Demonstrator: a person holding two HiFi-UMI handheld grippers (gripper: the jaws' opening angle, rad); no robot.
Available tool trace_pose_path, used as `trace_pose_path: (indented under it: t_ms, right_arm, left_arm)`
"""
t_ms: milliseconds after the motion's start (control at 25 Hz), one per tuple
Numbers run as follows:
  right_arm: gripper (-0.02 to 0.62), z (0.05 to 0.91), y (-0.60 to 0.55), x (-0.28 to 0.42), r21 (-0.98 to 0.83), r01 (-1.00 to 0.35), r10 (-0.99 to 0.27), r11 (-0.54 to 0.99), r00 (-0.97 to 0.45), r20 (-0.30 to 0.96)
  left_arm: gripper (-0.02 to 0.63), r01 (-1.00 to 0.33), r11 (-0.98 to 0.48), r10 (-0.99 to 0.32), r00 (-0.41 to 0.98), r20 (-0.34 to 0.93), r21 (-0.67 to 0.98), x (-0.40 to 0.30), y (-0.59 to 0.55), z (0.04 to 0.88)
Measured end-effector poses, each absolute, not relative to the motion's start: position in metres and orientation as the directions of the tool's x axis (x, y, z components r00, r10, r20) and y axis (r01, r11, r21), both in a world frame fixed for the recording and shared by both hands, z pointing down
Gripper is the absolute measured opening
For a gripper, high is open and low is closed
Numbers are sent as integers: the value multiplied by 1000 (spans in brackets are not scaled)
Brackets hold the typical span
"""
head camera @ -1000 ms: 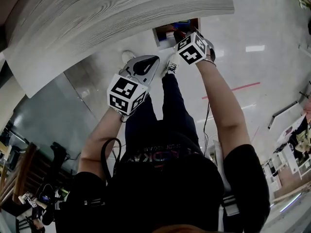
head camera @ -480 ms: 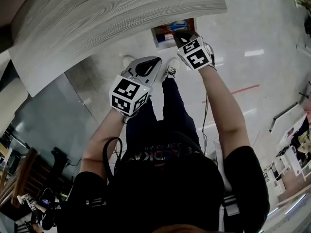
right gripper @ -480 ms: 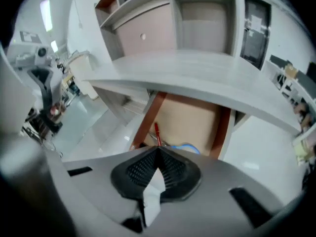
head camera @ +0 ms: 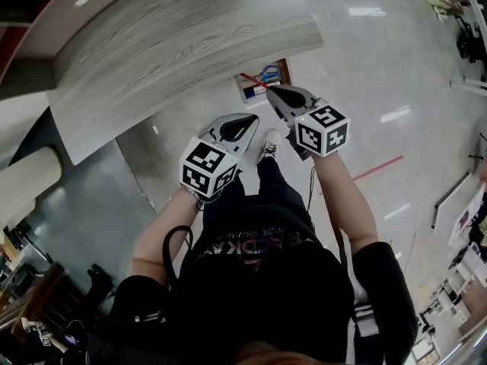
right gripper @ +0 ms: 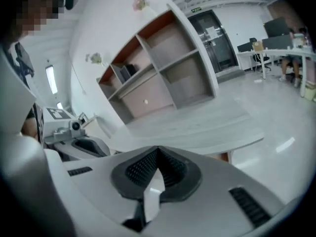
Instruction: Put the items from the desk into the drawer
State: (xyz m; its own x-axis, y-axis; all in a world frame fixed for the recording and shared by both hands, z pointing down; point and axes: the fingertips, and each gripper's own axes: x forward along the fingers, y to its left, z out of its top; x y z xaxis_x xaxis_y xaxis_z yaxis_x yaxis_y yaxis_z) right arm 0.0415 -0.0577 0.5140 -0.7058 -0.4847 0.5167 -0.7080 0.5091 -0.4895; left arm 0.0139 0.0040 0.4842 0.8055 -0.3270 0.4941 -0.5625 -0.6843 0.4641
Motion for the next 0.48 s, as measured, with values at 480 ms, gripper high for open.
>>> trace_pose_path:
  t_ms: [480]
  right_arm:
    - [17,405,-59,38,-408,-691,-599,597,-722,346]
  left_arm:
    - [11,-565,-697,-405,818,408,442,-9,-17,416]
